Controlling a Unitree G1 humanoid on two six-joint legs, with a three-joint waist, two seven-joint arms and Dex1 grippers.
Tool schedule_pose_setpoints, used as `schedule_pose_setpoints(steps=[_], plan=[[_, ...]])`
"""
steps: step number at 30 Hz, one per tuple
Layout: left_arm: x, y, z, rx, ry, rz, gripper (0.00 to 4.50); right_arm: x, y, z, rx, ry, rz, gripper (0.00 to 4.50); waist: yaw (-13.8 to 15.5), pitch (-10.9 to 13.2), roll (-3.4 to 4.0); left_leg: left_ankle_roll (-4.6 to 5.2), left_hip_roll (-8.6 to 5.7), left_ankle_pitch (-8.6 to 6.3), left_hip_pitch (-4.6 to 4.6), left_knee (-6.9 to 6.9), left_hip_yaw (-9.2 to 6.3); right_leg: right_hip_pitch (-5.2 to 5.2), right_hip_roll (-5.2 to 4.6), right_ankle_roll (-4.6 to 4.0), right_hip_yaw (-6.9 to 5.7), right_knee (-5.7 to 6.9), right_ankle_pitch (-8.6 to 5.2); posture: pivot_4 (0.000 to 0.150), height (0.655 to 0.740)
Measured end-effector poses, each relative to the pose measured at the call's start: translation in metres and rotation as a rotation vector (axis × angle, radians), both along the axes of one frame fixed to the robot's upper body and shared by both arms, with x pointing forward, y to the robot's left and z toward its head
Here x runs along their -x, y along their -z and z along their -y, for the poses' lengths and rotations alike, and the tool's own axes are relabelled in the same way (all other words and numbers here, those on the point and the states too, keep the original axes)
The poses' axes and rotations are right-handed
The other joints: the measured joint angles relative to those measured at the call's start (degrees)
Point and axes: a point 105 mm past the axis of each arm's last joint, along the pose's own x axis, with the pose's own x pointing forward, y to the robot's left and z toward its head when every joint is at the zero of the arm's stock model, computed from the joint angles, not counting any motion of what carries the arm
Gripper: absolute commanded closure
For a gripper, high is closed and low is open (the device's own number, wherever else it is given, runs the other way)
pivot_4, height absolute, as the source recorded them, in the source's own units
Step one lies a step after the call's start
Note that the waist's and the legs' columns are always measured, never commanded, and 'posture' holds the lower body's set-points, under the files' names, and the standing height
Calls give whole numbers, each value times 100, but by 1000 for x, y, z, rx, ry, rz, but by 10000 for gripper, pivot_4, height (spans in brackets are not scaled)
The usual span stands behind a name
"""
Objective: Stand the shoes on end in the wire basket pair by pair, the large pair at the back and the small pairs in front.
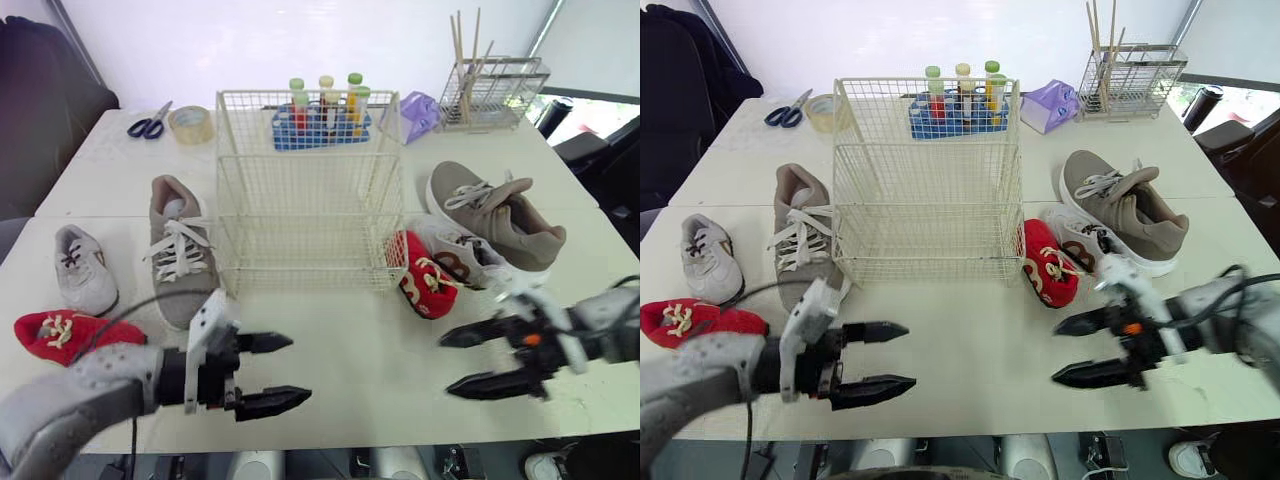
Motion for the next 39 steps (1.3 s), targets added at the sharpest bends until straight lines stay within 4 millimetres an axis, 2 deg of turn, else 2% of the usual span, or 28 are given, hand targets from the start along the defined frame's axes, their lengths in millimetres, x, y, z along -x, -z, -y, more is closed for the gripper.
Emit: schedule_pose_setpoints(steps=[5,7,10,12,17,19,24,34,39], plan=[[1,-29,21,22,179,120,283,5,-25,75,63,378,64,0,-7,0,-2,1,-1,0,4,-2,-1,5,5,4,0,0,1,1500,7400],[-4,-35,23,29,189,141,283,-1,-34,94,21,506,194,0,-38,-5,-13,1,1,0,22,-5,-4,17,11,4,2,2,1,1500,7400],[-19,-40,20,31,150,158,283,-16,-29,109,-31,651,364,0,-67,-4,-20,1,-1,0,45,-10,-11,30,19,2,10,5,0,1500,7400],[-22,-41,18,29,139,159,283,-25,-17,111,-28,697,407,0,-89,-3,-8,1,-2,0,48,-12,-8,31,17,3,17,5,0,1500,7400],[-25,-40,11,-2,95,151,283,-59,17,93,-48,718,493,0,-188,-1,-8,1,-3,0,51,-18,-6,31,16,8,27,5,0,1500,7400],[-25,-39,8,-5,72,137,283,-70,29,95,-36,745,504,0,-186,1,-1,1,-5,0,51,-18,-1,29,15,16,31,6,3,1500,7400],[-25,-34,5,-6,19,114,283,-96,24,109,-41,823,594,0,-172,3,2,1,-8,0,54,-17,3,30,15,14,40,8,3,1500,7400],[-24,-30,5,-12,-11,108,283,-125,31,111,-91,879,643,0,-182,3,4,1,-7,0,65,-19,12,34,17,20,51,10,7,1500,7400],[-25,-32,4,-22,-13,119,283,-142,42,111,-132,893,628,0,-211,3,4,1,-7,0,80,-21,28,38,17,14,68,10,4,1500,7400]])
